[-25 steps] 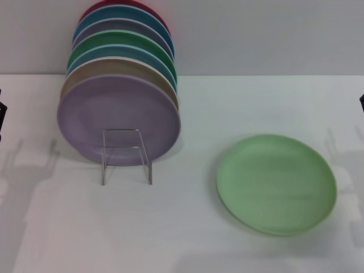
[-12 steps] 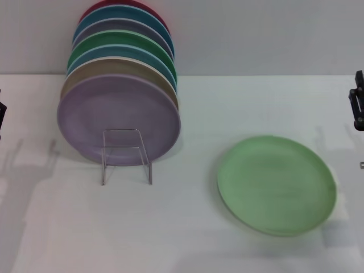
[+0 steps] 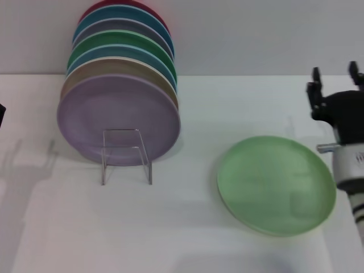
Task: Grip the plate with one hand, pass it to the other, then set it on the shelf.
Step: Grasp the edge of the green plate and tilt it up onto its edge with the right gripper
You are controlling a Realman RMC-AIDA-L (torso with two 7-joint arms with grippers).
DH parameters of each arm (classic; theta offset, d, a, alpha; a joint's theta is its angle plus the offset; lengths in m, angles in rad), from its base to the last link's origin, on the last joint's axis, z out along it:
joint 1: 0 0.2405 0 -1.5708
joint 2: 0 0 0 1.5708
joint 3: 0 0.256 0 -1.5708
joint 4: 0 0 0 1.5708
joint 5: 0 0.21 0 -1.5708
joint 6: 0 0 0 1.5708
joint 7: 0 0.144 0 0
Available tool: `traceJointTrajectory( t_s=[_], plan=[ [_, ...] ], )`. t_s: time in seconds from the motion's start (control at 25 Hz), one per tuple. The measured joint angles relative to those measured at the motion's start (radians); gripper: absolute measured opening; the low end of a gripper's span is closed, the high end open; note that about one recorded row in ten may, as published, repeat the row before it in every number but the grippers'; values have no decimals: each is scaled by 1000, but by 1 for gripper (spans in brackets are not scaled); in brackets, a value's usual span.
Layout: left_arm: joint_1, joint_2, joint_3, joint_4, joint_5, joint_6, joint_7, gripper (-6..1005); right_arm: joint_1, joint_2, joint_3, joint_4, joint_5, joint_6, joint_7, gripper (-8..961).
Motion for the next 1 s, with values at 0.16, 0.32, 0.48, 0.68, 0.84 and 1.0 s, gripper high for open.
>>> traceJointTrajectory(
  t_s=[0.16,0.32,0.48,0.68,0.84,1.0],
  plan=[
    [0,1,-2,1,0,1,0,725,-53,-5,113,183,0,222,-97,620],
    [-1,1,-3,1,0,1,0,725,-130,-1,262,353,2,506,-225,620],
    [-3,1,-3,2,0,1,0,725,-181,-1,404,450,23,782,-270,620],
    [-9,1,-3,2,0,0,0,725,-209,-2,583,505,15,1075,-274,618],
    [-12,2,-3,3,0,0,0,725,-219,-1,763,560,-37,1378,-242,613],
    [-18,2,0,3,0,-5,0,725,-182,-2,975,654,-304,1728,-20,606]
  ],
)
